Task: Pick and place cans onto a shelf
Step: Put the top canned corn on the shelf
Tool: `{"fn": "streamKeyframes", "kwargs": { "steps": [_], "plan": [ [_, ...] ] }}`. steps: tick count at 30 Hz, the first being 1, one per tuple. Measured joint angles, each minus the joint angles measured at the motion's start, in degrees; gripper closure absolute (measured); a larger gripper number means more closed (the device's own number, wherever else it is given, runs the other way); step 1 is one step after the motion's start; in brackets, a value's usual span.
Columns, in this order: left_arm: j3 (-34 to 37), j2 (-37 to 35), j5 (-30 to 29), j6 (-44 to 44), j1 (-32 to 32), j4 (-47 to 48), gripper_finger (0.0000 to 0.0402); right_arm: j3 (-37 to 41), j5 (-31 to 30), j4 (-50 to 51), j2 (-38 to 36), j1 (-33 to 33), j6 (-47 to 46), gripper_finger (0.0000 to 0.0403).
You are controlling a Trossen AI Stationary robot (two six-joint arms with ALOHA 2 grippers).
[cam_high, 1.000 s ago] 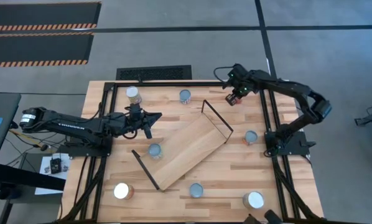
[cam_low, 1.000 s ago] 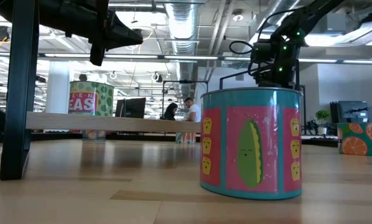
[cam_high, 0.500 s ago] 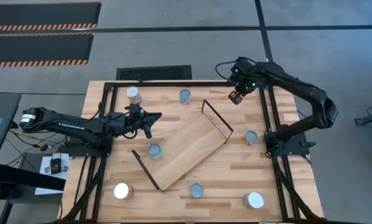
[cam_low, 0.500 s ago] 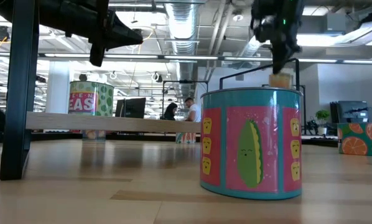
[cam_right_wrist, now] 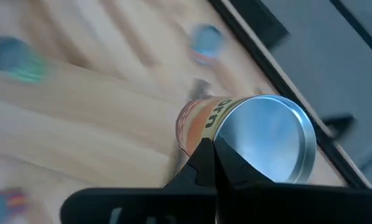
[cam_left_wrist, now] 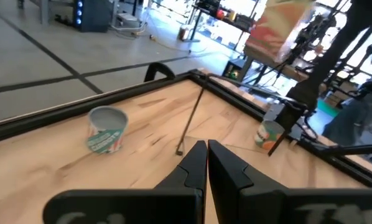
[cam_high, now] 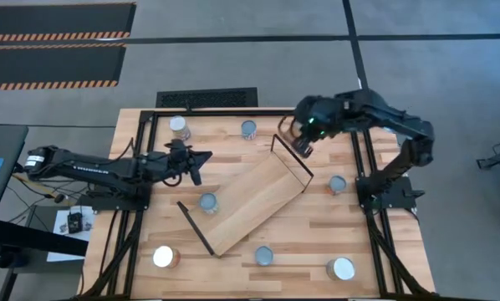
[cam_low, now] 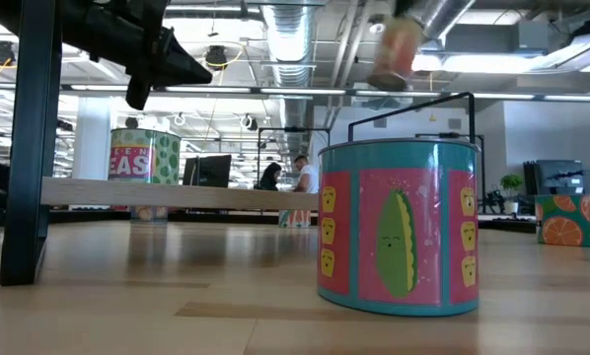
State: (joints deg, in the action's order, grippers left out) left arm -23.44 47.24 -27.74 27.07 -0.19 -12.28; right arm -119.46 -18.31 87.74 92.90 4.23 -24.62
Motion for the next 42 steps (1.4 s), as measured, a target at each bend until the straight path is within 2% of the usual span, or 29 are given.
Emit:
{"fn": "streamKeyframes", "kwargs": {
  "steps": [7,16,28,42],
  "plan": [
    [0.0,-6.4,0.3,0.4,1.9,5.5,0.0401,-15.7,0.1,-0.5,12.8,-9.6,-0.5,0.0403],
    [0.0,-9.2,0.5,0.7,3.0,8.1,0.0401,-14.2,1.5,-9.1,22.1,-14.8,7.7,0.0403],
    [0.0,-8.3,0.1,1.0,3.0,9.7,0.0401,-14.2,1.0,-16.6,33.8,-14.3,20.0,0.0403],
    [-0.1,-8.1,0.4,2.2,2.8,11.7,0.0401,-14.1,1.9,-24.3,38.6,-14.3,25.6,0.0403]
  ]
}}
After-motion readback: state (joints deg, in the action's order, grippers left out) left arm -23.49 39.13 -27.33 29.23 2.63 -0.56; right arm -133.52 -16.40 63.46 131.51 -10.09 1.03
